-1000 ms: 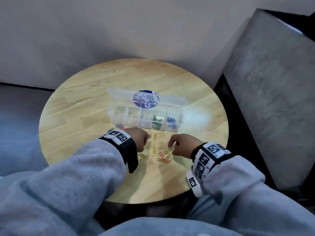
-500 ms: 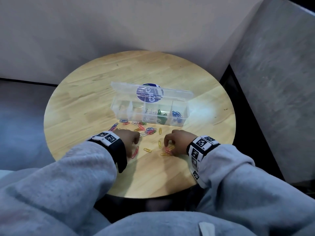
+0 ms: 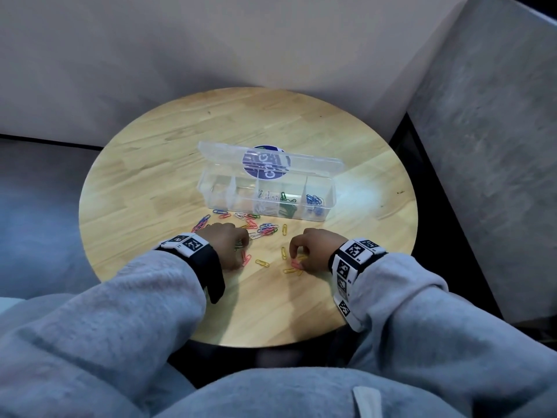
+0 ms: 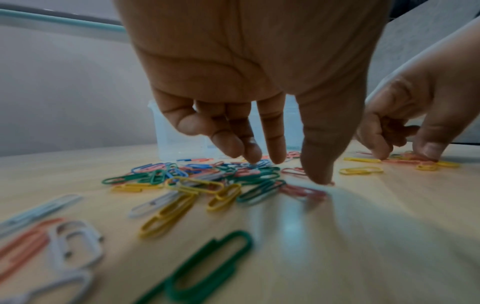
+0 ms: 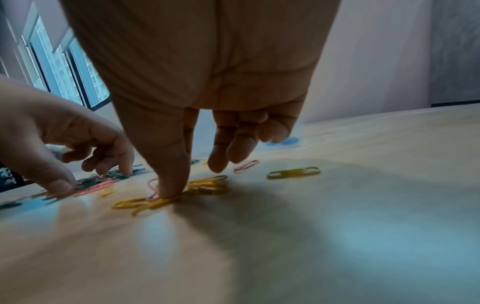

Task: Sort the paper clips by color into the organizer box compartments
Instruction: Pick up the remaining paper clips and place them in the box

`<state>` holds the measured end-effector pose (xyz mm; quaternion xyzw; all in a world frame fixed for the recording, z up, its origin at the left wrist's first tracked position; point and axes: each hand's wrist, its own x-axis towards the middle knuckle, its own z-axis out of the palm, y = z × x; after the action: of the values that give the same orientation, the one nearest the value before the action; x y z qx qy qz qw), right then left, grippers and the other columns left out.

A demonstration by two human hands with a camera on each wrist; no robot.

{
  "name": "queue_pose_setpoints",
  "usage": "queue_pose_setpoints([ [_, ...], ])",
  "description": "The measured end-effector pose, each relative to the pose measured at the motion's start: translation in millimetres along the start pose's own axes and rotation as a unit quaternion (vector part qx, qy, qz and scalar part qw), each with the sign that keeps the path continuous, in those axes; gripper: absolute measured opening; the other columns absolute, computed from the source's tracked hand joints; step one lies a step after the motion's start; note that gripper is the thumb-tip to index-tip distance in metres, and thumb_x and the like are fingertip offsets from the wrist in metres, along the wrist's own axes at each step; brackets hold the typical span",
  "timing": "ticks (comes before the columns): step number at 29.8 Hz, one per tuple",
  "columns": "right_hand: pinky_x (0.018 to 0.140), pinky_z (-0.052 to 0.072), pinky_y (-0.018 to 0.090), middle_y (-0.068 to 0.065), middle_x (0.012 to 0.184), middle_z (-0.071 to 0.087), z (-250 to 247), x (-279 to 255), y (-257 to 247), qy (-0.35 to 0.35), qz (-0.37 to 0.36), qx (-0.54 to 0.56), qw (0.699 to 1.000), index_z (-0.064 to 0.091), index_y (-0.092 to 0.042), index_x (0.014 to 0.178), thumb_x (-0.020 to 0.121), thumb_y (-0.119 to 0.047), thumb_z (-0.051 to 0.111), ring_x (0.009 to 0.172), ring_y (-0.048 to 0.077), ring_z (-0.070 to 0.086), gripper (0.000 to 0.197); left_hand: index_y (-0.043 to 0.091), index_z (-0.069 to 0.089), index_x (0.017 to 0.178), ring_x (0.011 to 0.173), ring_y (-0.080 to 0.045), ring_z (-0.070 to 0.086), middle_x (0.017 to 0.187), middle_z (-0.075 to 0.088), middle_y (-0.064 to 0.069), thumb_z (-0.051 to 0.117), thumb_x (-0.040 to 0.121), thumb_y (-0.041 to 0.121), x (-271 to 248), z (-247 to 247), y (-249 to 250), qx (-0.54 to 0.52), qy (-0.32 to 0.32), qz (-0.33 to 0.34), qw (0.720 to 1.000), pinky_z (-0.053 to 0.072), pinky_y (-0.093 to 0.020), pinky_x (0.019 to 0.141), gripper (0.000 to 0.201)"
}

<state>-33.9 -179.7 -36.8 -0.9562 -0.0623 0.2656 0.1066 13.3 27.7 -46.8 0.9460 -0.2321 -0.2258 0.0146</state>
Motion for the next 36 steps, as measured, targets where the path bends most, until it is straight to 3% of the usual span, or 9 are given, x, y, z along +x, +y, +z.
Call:
queue_pose_setpoints([
  [3, 0.082, 0.045, 0.029, -0.003, 0.098, 0.047, 1, 3, 0, 0.003, 0.008, 0.002, 1.0, 0.062, -0.024, 0.104, 0.086, -0.026, 0.061, 0.103, 0.02, 0.055, 0.018, 0.026, 0.058, 0.111, 0.108, -0.024, 0.053, 0.114, 0.057, -0.001, 0.063, 0.078, 0.041, 1, 0, -1, 0.011, 0.002, -0.02, 1.0, 0.044, -0.03, 0.082, 0.036],
  [7, 0.08, 0.046, 0.03, -0.005, 0.093, 0.048, 4, 4, 0, 0.028, 0.04, 0.02, 0.999, 0.062, -0.02, 0.1, 0.085, -0.03, 0.061, 0.09, 0.017, 0.052, 0.018, 0.021, 0.06, 0.099, 0.101, -0.023, 0.056, 0.105, 0.058, 0.0, 0.066, 0.071, 0.056, 4, 1, 3, 0.048, -0.008, -0.061, 0.997, 0.045, -0.03, 0.076, 0.045],
  [11, 0.077, 0.044, 0.029, -0.005, 0.091, 0.05, 6, 7, -3, 0.021, 0.037, 0.021, 0.999, 0.064, -0.018, 0.097, 0.083, -0.033, 0.065, 0.086, 0.015, 0.05, 0.021, 0.021, 0.066, 0.091, 0.09, -0.023, 0.062, 0.097, 0.066, 0.0, 0.066, 0.072, 0.046, 7, 2, 10, 0.027, -0.014, -0.067, 0.997, 0.046, -0.028, 0.069, 0.032],
  [14, 0.071, 0.041, 0.026, -0.003, 0.09, 0.054, 6, 10, -6, 0.029, 0.035, 0.023, 0.999, 0.066, -0.017, 0.093, 0.083, -0.029, 0.066, 0.086, 0.016, 0.052, 0.016, 0.021, 0.067, 0.093, 0.091, -0.023, 0.062, 0.099, 0.067, 0.0, 0.065, 0.075, 0.035, 8, 1, 15, 0.005, -0.011, -0.065, 0.998, 0.046, -0.028, 0.071, 0.022],
  [17, 0.073, 0.044, 0.026, 0.002, 0.101, 0.066, 6, 13, -9, 0.025, 0.061, 0.036, 0.997, 0.067, -0.013, 0.092, 0.085, -0.024, 0.063, 0.092, 0.02, 0.058, 0.014, 0.021, 0.067, 0.095, 0.095, -0.023, 0.061, 0.101, 0.067, 0.0, 0.064, 0.078, 0.028, 7, 1, 17, -0.023, -0.02, -0.078, 0.997, 0.041, -0.024, 0.069, 0.019],
  [24, 0.082, 0.051, 0.031, 0.008, 0.102, 0.07, 9, 17, -10, 0.014, 0.099, 0.054, 0.994, 0.069, -0.007, 0.099, 0.085, -0.027, 0.06, 0.097, 0.024, 0.063, 0.026, 0.023, 0.055, 0.085, 0.086, -0.021, 0.055, 0.094, 0.061, 0.0, 0.071, 0.07, 0.042, 10, 2, 16, -0.082, -0.006, -0.1, 0.992, 0.037, -0.026, 0.067, 0.029],
  [29, 0.085, 0.052, 0.032, 0.006, 0.103, 0.069, 13, 20, -14, 0.001, 0.113, 0.038, 0.993, 0.069, -0.009, 0.101, 0.081, -0.035, 0.068, 0.097, 0.023, 0.063, 0.033, 0.016, 0.064, 0.095, 0.098, -0.023, 0.06, 0.106, 0.066, -0.004, 0.068, 0.081, 0.032, 15, 2, 23, -0.087, -0.006, -0.101, 0.991, 0.037, -0.025, 0.07, 0.021],
  [33, 0.079, 0.052, 0.029, 0.008, 0.1, 0.071, 15, 26, -17, -0.017, 0.12, 0.042, 0.992, 0.071, -0.008, 0.098, 0.083, -0.029, 0.064, 0.094, 0.023, 0.066, 0.027, 0.011, 0.068, 0.104, 0.101, -0.024, 0.061, 0.108, 0.068, -0.008, 0.064, 0.085, 0.028, 16, 1, 28, -0.089, -0.022, -0.099, 0.991, 0.036, -0.025, 0.071, 0.025],
  [36, 0.067, 0.047, 0.025, 0.007, 0.086, 0.065, 15, 25, -21, -0.021, 0.117, 0.022, 0.993, 0.068, -0.009, 0.087, 0.083, -0.022, 0.055, 0.077, 0.024, 0.061, 0.018, 0.011, 0.068, 0.101, 0.091, -0.023, 0.059, 0.106, 0.069, -0.008, 0.064, 0.085, 0.03, 16, 4, 25, -0.091, -0.033, -0.102, 0.99, 0.038, -0.025, 0.07, 0.025],
])
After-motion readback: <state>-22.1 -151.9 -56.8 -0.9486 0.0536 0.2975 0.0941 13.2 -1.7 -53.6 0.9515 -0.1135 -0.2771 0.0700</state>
